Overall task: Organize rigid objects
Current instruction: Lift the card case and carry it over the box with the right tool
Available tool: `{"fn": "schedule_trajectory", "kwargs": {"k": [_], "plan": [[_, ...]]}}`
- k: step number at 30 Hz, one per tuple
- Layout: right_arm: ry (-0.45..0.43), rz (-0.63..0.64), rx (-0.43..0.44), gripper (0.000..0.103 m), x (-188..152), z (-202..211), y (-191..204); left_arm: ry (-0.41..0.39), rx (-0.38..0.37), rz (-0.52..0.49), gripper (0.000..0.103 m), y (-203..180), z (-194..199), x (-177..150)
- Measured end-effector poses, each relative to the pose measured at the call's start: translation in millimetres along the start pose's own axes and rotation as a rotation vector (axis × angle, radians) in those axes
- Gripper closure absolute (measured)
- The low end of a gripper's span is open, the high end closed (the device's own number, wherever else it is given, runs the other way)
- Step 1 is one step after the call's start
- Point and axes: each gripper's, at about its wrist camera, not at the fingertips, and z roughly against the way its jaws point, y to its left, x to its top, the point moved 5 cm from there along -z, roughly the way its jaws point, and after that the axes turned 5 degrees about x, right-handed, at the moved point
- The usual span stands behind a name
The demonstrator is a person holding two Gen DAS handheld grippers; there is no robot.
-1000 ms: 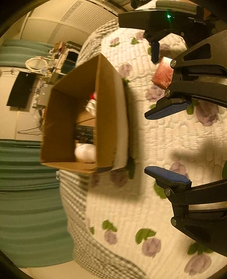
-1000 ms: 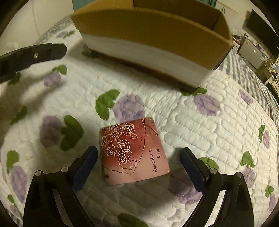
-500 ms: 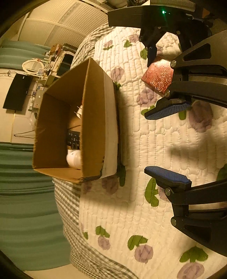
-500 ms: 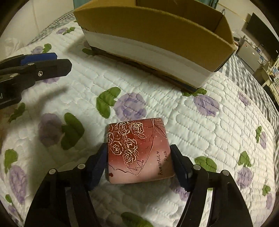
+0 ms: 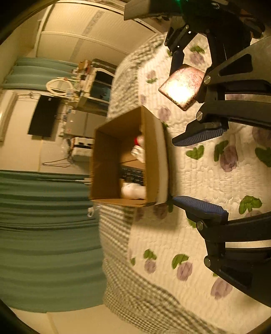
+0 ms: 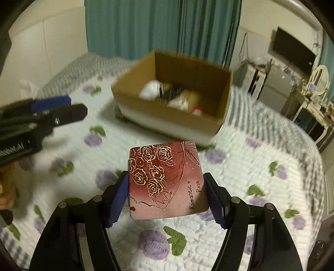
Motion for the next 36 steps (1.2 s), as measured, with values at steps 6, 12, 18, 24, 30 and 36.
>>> {"fn": "schedule_trajectory", "kwargs": {"k": [6, 12, 18, 24, 30, 36], "plan": [[-0.128, 0.002, -0.014, 0.034, 33.6, 60.0, 6.1, -0.118, -0.003, 0.008, 0.052, 1.0, 48.2, 33.3], [-0.26, 0.004, -0.035, 0.034, 69.1, 112.0, 6.4, -0.245, -0.003, 0.004, 0.052, -0.4, 86.9, 72.9], [-0.374, -0.008, -0.048, 0.034, 104.2, 148.3, 3.6, -0.363, 0.007, -0.003, 0.052, -4.1, 110.8, 108.3], [-0.433, -0.037, -0.061, 0.034, 132.3, 154.1, -8.6, -0.436, 0.0, 0.014, 0.052, -1.4, 105.9, 140.2], [-0.409, -0.077, -0.059, 0.034, 149.1, 119.7, -29.9, -0.409, 0.007, -0.001, 0.052, -1.2, 62.4, 155.6], [-0.333, -0.097, -0.056, 0.034, 155.1, 52.5, -50.4, -0.325, 0.018, -0.017, 0.052, -0.7, -5.2, 153.4]]}}
